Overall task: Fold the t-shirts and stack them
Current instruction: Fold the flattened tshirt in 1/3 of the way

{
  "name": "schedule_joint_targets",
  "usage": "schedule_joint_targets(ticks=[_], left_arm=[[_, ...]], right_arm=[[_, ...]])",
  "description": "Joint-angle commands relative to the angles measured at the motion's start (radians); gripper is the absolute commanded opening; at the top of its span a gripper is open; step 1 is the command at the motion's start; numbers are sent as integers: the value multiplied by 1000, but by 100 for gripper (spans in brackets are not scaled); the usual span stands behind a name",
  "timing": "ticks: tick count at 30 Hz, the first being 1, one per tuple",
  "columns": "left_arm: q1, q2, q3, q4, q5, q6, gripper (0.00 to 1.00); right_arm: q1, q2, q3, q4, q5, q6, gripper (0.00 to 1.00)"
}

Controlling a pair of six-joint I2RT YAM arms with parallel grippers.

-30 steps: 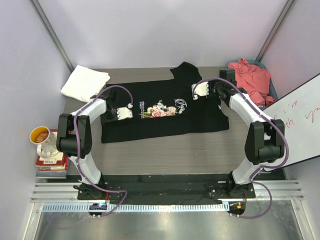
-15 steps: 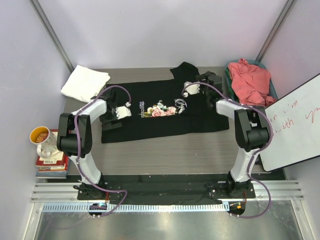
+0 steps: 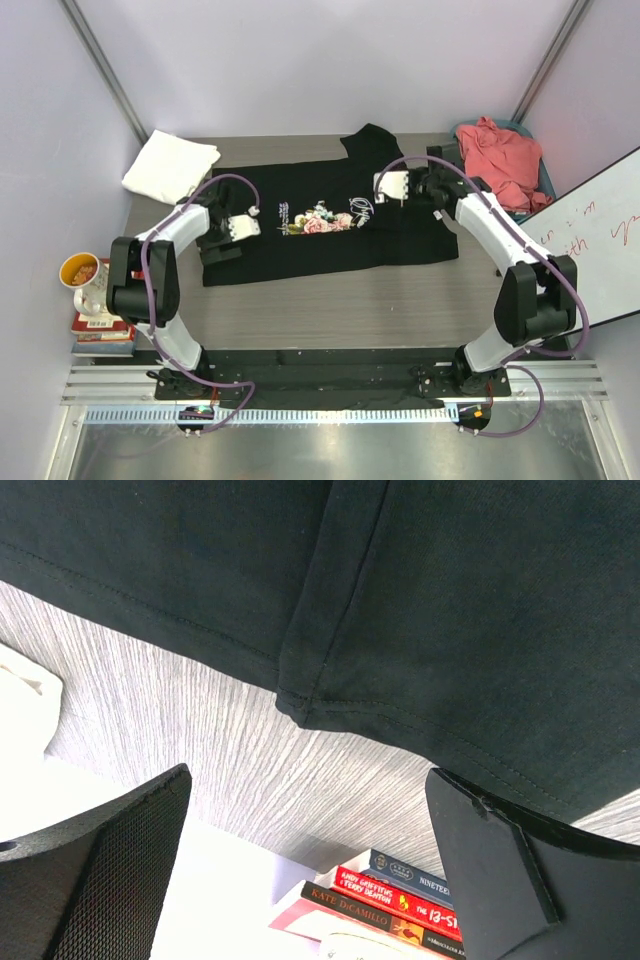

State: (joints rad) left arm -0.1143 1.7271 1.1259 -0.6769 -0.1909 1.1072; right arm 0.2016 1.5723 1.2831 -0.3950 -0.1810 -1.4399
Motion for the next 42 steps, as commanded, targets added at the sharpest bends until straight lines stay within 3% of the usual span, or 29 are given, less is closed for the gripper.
schedule_joint_targets(ticks=[1, 17, 25, 42], left_arm=[[4, -50, -6, 4, 1, 13, 100], [5, -90, -23, -13, -7, 16, 100], [5, -95, -38, -13, -7, 3, 100], [4, -60, -25, -6, -10, 2, 100]], right_arm=[[21, 20, -54, -231, -69, 26, 40], [82, 180, -39, -199, -92, 102, 39], [82, 248, 1, -162, -84, 104, 34], [84, 295, 42, -176, -78, 90, 30]])
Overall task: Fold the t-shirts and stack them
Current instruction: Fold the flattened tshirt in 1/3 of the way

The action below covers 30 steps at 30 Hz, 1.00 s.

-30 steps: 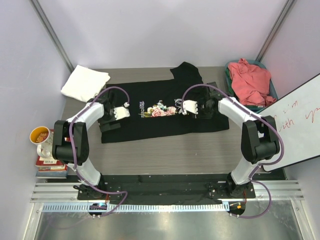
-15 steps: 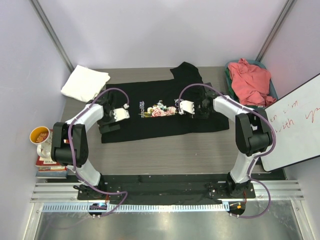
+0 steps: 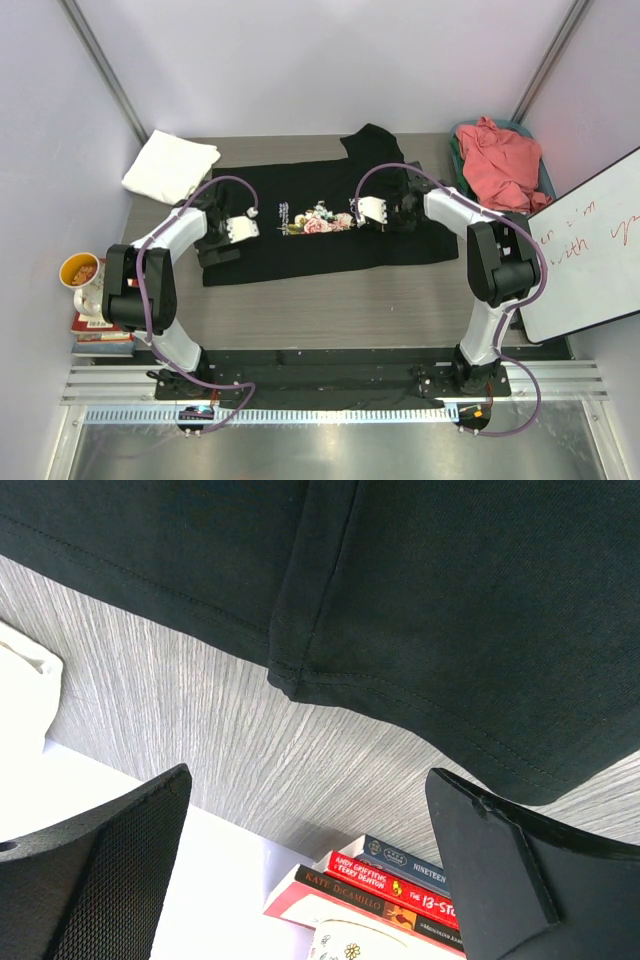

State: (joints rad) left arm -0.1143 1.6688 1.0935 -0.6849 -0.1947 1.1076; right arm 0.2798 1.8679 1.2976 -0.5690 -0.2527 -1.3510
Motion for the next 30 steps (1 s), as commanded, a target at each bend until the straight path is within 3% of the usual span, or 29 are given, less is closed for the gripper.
schedule_joint_targets(ticks=[1, 15, 25, 30], left_arm=[[5, 2, 12, 2, -6, 1, 100], [4, 28, 36, -2, -3, 1, 100], [5, 40, 40, -1, 5, -2, 100], [4, 49, 49, 2, 11, -5, 100]], right_arm=[[6, 0, 28, -2, -7, 1, 30], [7, 48, 45, 0, 0, 4, 30], [10, 53, 80, -2, 30, -11, 1], [10, 43, 107, -2, 33, -28, 1]])
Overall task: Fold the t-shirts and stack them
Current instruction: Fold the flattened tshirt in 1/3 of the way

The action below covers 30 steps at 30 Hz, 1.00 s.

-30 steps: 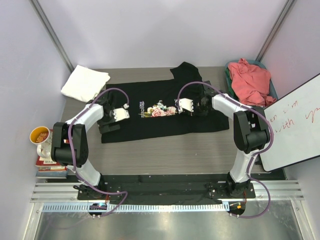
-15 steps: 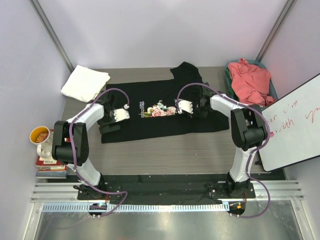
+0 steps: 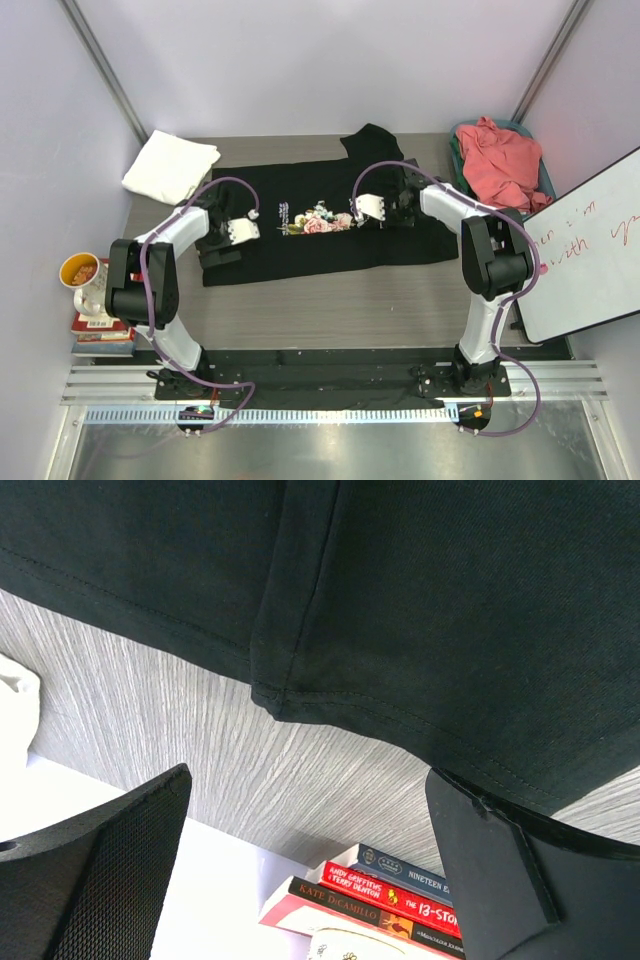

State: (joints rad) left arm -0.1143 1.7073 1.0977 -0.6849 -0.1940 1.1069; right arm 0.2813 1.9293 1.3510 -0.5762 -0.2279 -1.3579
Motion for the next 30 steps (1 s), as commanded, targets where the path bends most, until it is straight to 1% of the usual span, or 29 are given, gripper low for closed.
schedule_joint_targets(ticks=[1, 6, 14, 18, 30], left_arm=[[5, 11, 47, 2, 11, -7, 100], [5, 15, 51, 2, 14, -9, 100], [5, 21, 53, 5, 21, -16, 100], [4, 20, 47, 7, 19, -18, 100], [5, 26, 54, 10, 19, -13, 100]], right_arm=[[10, -18, 56, 3, 9, -26, 1], [25, -23, 89, 4, 22, -50, 1], [48, 20, 151, 21, 41, -75, 1], [64, 46, 183, 56, 53, -83, 2], [107, 99, 204, 167, 75, -90, 1]])
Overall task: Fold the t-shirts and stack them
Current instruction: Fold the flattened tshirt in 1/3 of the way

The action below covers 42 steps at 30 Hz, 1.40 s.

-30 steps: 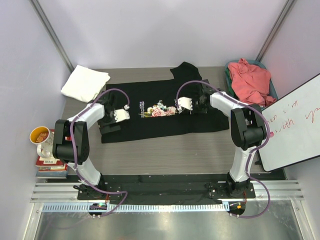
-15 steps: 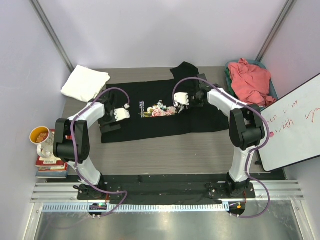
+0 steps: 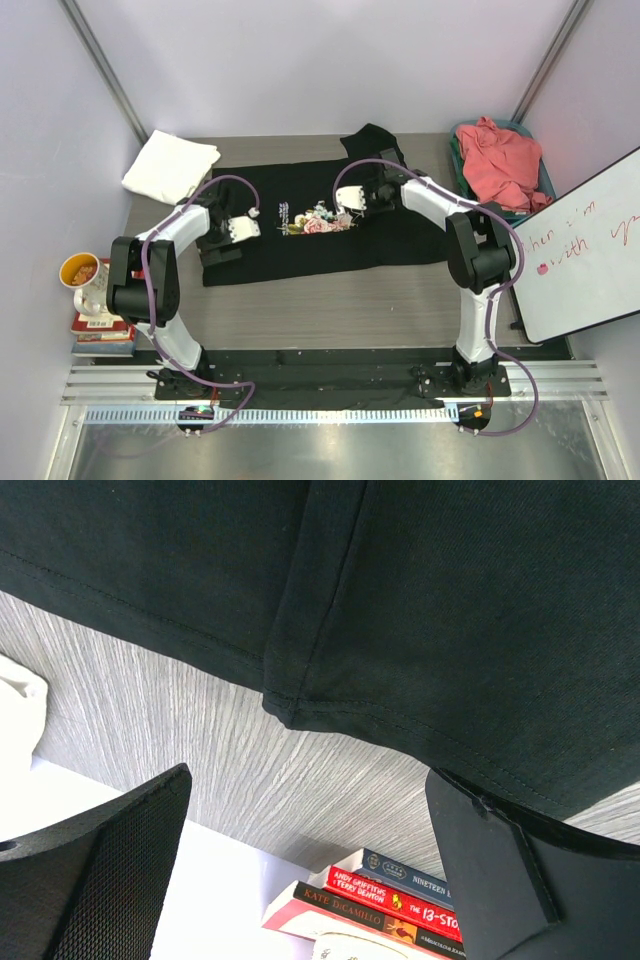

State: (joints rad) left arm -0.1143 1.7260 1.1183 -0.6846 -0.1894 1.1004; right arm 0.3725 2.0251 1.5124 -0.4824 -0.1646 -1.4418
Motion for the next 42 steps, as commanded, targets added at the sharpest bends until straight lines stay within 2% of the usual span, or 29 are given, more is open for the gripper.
schedule_joint_targets(ticks=[1, 21, 22, 25, 26, 28, 29, 31, 33, 37, 40, 41, 42], left_arm=[[4, 7, 34, 10, 15, -7, 100], [5, 27, 58, 3, 16, -5, 100], [5, 27, 60, 5, 16, -5, 100], [5, 33, 63, 5, 16, -8, 100], [5, 35, 64, 3, 16, -7, 100], [5, 37, 67, 3, 16, -7, 100], [5, 37, 67, 3, 15, -8, 100], [5, 35, 67, 3, 16, -7, 100], [5, 35, 66, 3, 18, -5, 100], [5, 15, 63, 2, 27, -5, 100], [4, -35, 63, -38, 73, -1, 100], [4, -64, 61, -52, 111, 13, 100], [4, -84, 57, -65, 128, 27, 100]], right_arm=[[17, 4, 43, 83, 13, -8, 1], [63, 49, 8, 297, 39, 6, 2], [66, 49, 0, 313, 42, 7, 5], [82, 53, -38, 418, 69, 14, 24], [86, 53, -63, 476, 77, 17, 35], [92, 55, -86, 572, 112, 35, 44], [92, 58, -101, 640, 126, 41, 54], [95, 61, -110, 705, 160, 73, 62], [94, 64, -104, 752, 223, 98, 65], [82, 28, -78, 727, 299, 196, 66], [62, -64, -73, 550, 284, 250, 65], [43, -92, -96, 419, 237, 233, 63], [36, -129, -125, 386, 222, 230, 63]])
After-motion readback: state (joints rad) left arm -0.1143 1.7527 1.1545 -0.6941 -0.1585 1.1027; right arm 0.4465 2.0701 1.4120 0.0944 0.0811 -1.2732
